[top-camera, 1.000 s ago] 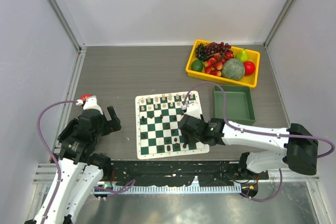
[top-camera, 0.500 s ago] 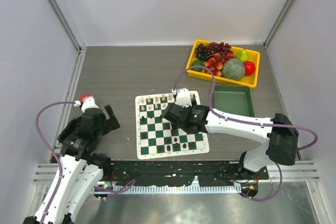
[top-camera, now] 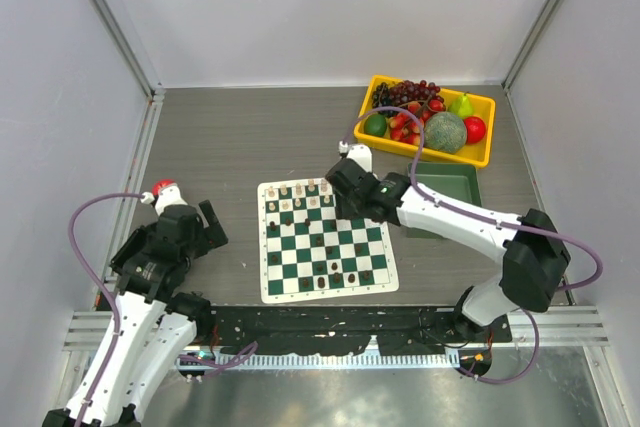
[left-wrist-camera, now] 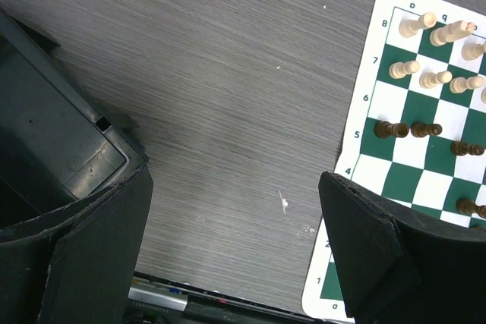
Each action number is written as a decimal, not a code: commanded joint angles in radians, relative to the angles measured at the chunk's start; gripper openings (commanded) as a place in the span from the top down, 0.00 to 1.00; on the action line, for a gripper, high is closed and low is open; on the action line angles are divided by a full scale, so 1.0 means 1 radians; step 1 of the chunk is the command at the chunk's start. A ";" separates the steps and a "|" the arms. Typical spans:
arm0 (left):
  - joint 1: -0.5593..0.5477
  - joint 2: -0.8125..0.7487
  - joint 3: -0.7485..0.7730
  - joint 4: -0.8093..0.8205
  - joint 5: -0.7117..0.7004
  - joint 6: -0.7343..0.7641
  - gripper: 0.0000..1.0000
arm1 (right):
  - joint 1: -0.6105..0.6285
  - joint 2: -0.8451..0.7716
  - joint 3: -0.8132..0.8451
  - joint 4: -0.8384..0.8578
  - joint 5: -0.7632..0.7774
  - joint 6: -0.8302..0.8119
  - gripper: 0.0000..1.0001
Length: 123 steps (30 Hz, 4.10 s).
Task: Set up the chess pieces on the board
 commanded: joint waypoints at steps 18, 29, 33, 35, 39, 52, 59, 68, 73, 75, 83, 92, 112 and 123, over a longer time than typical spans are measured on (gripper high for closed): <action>0.005 -0.064 0.001 0.056 0.028 0.032 0.01 | -0.142 0.189 0.023 0.177 -0.171 -0.203 0.57; 0.005 -0.044 0.006 0.053 0.036 0.032 0.01 | -0.082 0.079 -0.033 0.229 -0.269 -0.189 0.57; 0.005 -0.050 0.004 0.053 0.033 0.032 0.01 | -0.041 0.108 0.006 0.220 -0.294 -0.194 0.57; 0.005 -0.049 0.003 0.054 0.033 0.032 0.01 | -0.024 0.134 0.024 0.213 -0.317 -0.192 0.56; 0.005 -0.047 0.006 0.051 0.034 0.033 0.01 | 0.010 0.191 0.064 0.193 -0.328 -0.198 0.51; 0.005 -0.052 0.003 0.056 0.044 0.035 0.01 | 0.042 0.313 0.138 0.146 -0.309 -0.192 0.48; 0.005 -0.047 0.003 0.057 0.048 0.035 0.01 | 0.048 0.344 0.148 0.120 -0.332 -0.203 0.52; 0.003 -0.041 0.003 0.056 0.050 0.038 0.01 | 0.052 0.369 0.162 0.100 -0.334 -0.212 0.56; 0.005 -0.040 0.007 0.054 0.051 0.038 0.01 | 0.053 0.379 0.174 0.091 -0.342 -0.214 0.65; 0.005 -0.041 0.006 0.054 0.050 0.036 0.01 | 0.055 0.379 0.174 0.092 -0.342 -0.215 0.69; 0.005 -0.049 0.003 0.056 0.047 0.038 0.01 | 0.055 0.379 0.187 0.068 -0.335 -0.221 0.58; 0.005 -0.047 0.003 0.057 0.047 0.038 0.01 | 0.062 0.381 0.179 0.055 -0.345 -0.227 0.67; 0.005 -0.047 0.004 0.054 0.039 0.038 0.01 | 0.065 -0.008 -0.003 0.083 -0.168 -0.146 0.82; 0.003 -0.044 0.006 0.054 0.044 0.036 0.01 | 0.053 -0.361 -0.416 0.020 -0.156 0.065 0.81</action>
